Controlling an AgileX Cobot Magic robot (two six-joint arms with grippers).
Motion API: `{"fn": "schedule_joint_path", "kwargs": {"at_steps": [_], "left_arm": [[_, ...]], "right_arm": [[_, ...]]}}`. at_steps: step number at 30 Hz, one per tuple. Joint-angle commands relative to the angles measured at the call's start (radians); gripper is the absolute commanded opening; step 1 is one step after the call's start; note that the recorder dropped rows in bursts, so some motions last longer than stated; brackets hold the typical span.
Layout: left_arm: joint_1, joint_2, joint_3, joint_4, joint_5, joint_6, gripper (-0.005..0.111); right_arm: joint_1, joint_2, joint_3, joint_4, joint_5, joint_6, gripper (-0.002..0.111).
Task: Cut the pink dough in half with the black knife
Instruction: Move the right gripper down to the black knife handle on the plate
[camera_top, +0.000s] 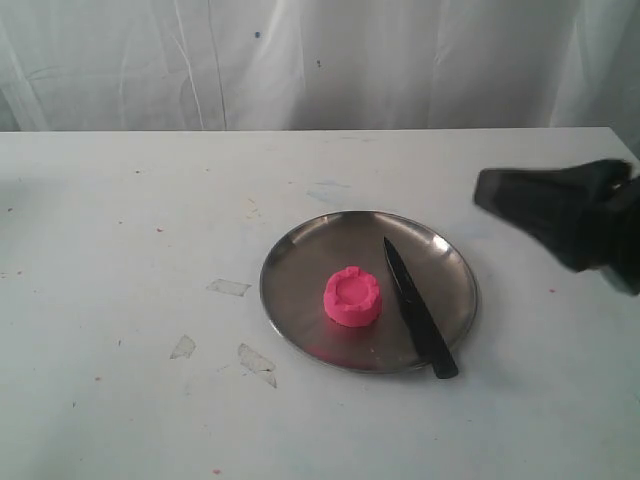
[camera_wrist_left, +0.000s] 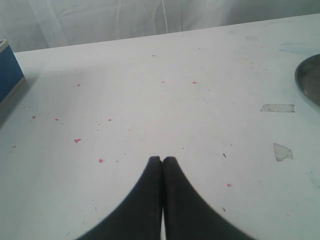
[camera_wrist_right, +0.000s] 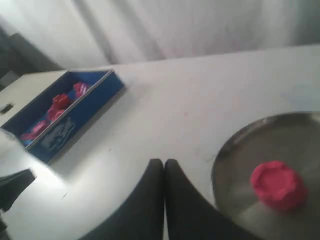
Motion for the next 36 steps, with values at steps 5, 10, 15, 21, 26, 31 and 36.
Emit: {"fn": "schedule_joint_path", "kwargs": {"at_steps": [5,10,15,21,26,31,36], "left_arm": [[0.004,-0.004,0.004,-0.009,-0.003,0.0,0.0],[0.004,-0.004,0.004,-0.009,-0.003,0.0,0.0],[0.004,-0.004,0.004,-0.009,-0.003,0.0,0.0],[0.004,-0.004,0.004,-0.009,-0.003,0.0,0.0],[0.004,-0.004,0.004,-0.009,-0.003,0.0,0.0],[0.004,-0.004,0.004,-0.009,-0.003,0.0,0.0],[0.004,-0.004,0.004,-0.009,-0.003,0.0,0.0]], "right_arm": [[0.004,0.043,-0.015,0.015,-0.335,0.045,0.0],[0.004,0.041,-0.011,0.205,-0.539,0.045,0.0],[0.004,0.036,-0.011,0.505,-0.561,0.043,0.0],[0.004,0.032,-0.019,0.83,-0.431,-0.242,0.0],[0.004,0.072,-0.024,0.565,0.053,-0.322,0.0],[0.004,0.194,-0.025,0.249,0.13,-0.199,0.0],[-0.028,0.342,-0.025,0.247,0.044,-0.255,0.0]]}}
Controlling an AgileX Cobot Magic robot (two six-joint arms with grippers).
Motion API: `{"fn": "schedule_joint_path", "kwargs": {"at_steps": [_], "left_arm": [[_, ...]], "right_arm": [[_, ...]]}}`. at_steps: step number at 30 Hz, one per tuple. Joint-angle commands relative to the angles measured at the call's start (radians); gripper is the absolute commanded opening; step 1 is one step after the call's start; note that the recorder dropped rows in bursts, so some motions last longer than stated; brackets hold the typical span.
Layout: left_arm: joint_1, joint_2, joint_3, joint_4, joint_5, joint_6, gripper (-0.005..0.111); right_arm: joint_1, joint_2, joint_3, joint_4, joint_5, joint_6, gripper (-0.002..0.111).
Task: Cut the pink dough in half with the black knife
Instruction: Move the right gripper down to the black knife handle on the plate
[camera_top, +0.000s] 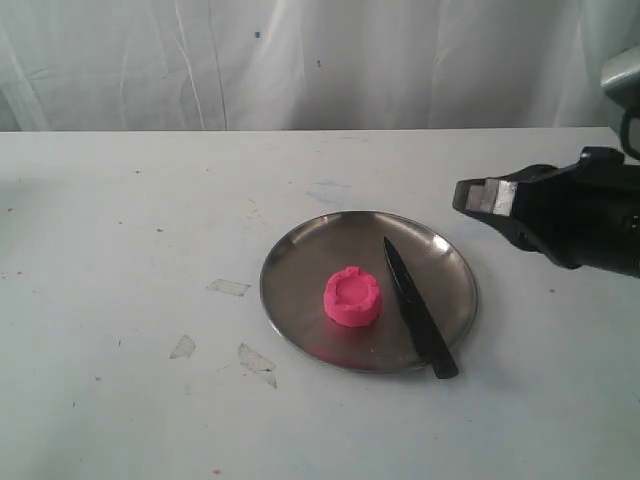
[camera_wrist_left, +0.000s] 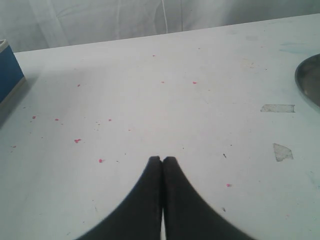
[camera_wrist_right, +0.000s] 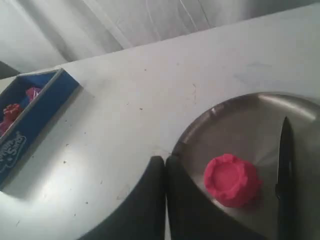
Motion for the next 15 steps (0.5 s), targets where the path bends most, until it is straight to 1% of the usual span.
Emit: {"fn": "schedule_joint_path", "kwargs": {"at_steps": [1,3,5,6,7,8,9,10,12,15], "left_arm": [[0.004,-0.004,0.004,-0.009,-0.003,0.0,0.0],[0.004,-0.004,0.004,-0.009,-0.003,0.0,0.0],[0.004,-0.004,0.004,-0.009,-0.003,0.0,0.0],[0.004,-0.004,0.004,-0.009,-0.003,0.0,0.0],[0.004,-0.004,0.004,-0.009,-0.003,0.0,0.0],[0.004,-0.004,0.004,-0.009,-0.003,0.0,0.0],[0.004,-0.004,0.004,-0.009,-0.003,0.0,0.0],[0.004,-0.004,0.004,-0.009,-0.003,0.0,0.0],[0.004,-0.004,0.004,-0.009,-0.003,0.0,0.0],[0.004,-0.004,0.004,-0.009,-0.003,0.0,0.0]], "right_arm": [[-0.051,0.138,-0.002,0.141,-0.155,-0.14,0.0],[-0.076,0.217,-0.002,0.2,-0.194,-0.215,0.0],[-0.105,0.291,-0.002,0.202,-0.168,-0.285,0.0],[-0.118,0.322,-0.002,0.201,-0.132,-0.315,0.002],[-0.126,0.344,-0.002,0.191,-0.102,-0.336,0.005],[-0.127,0.373,-0.002,0.149,-0.069,-0.336,0.014],[-0.127,0.39,-0.004,0.129,-0.069,-0.336,0.019],[-0.125,0.419,-0.017,0.11,-0.1,-0.329,0.027],[-0.125,0.45,-0.034,0.057,-0.139,-0.32,0.034],[-0.125,0.488,-0.052,0.005,-0.129,-0.27,0.042]]}}
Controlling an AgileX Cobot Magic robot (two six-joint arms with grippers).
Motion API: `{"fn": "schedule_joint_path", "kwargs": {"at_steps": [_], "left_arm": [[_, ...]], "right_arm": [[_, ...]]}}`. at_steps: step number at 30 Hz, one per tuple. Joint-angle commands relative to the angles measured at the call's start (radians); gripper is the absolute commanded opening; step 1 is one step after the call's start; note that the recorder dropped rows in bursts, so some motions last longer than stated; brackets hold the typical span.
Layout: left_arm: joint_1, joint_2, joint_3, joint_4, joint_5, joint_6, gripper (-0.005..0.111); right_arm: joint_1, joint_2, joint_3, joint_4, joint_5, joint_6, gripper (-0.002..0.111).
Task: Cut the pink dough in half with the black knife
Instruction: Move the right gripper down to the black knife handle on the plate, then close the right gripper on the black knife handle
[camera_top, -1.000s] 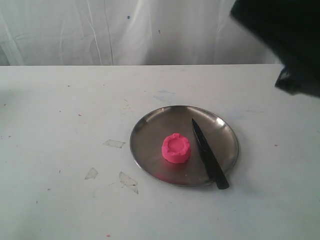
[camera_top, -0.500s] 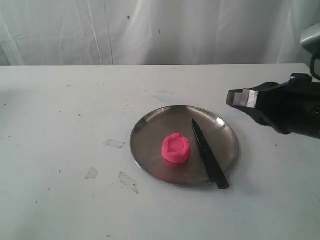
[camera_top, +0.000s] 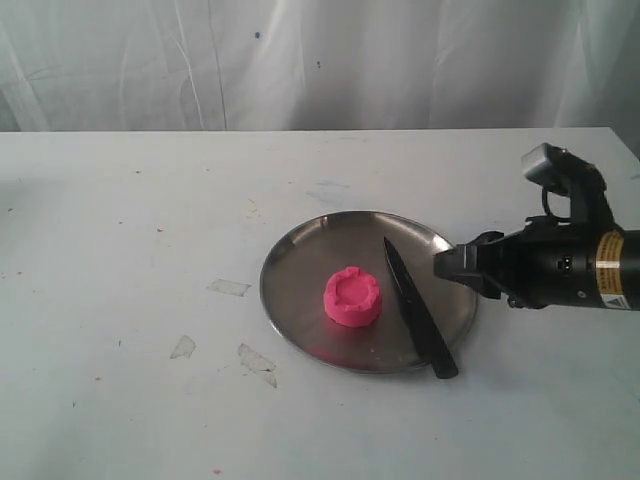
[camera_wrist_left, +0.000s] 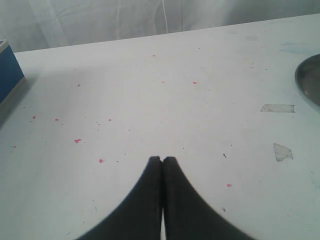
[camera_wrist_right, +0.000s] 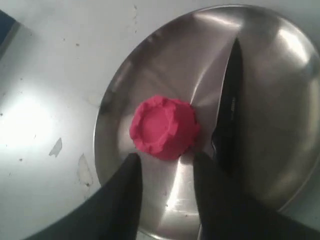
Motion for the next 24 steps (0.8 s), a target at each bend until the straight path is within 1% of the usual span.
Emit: {"fn": "schedule_joint_path", "kwargs": {"at_steps": [1,6,10,12,15,19,24], "left_arm": [[0.004,-0.004,0.004,-0.009,-0.003,0.0,0.0],[0.004,-0.004,0.004,-0.009,-0.003,0.0,0.0],[0.004,-0.004,0.004,-0.009,-0.003,0.0,0.0],[0.004,-0.004,0.004,-0.009,-0.003,0.0,0.0],[0.004,-0.004,0.004,-0.009,-0.003,0.0,0.0],[0.004,-0.004,0.004,-0.009,-0.003,0.0,0.0],[0.004,-0.004,0.004,-0.009,-0.003,0.0,0.0]], "right_arm": [[-0.003,0.057,-0.026,-0.085,-0.001,0.042,0.043],[-0.003,0.108,-0.063,-0.152,0.015,0.119,0.045],[-0.003,0.159,-0.104,-0.225,-0.021,0.182,0.045],[-0.003,0.188,-0.118,-0.23,-0.038,0.186,0.045],[-0.003,0.238,-0.142,-0.244,-0.068,0.189,0.049],[-0.003,0.29,-0.181,-0.298,-0.081,0.24,0.055],[-0.003,0.331,-0.208,-0.31,-0.085,0.25,0.056]]}}
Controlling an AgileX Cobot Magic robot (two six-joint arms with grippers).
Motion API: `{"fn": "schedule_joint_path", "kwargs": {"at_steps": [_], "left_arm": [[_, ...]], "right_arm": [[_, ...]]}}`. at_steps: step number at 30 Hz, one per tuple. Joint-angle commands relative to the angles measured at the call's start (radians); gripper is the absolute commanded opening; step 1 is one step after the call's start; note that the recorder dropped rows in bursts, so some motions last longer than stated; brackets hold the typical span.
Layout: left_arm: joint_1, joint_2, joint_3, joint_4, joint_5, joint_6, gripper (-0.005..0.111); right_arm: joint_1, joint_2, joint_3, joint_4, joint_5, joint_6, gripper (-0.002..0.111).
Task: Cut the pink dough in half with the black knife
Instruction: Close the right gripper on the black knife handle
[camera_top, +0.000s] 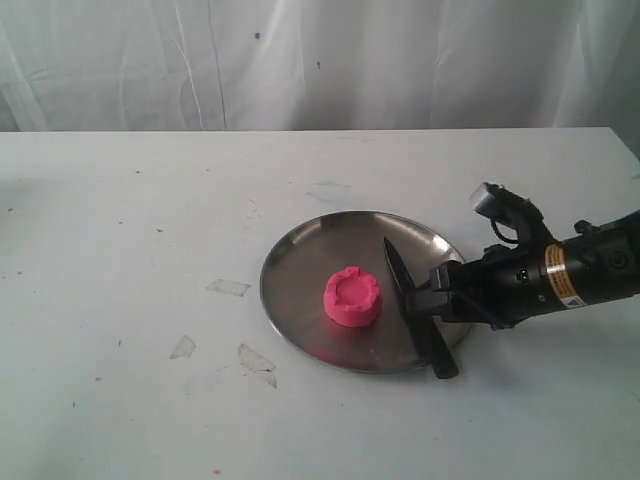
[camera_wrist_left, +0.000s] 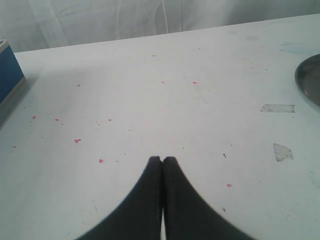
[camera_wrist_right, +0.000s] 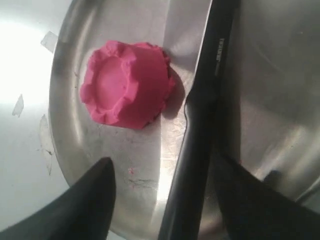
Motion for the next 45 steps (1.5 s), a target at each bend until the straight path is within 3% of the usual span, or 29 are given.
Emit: {"fn": "schedule_joint_path", "kwargs": {"at_steps": [1,28,45], "left_arm": [[0.004,-0.004,0.004,-0.009,-0.003,0.0,0.0],[0.004,-0.004,0.004,-0.009,-0.003,0.0,0.0],[0.004,-0.004,0.004,-0.009,-0.003,0.0,0.0]], "right_arm": [[-0.003,0.034,-0.024,-0.021,-0.016,0.011,0.056],[-0.003,0.195,-0.071,-0.021,-0.075,0.007,0.055],[-0.003,0.195,-0.067,-0.021,-0.047,0.016,0.026]]}}
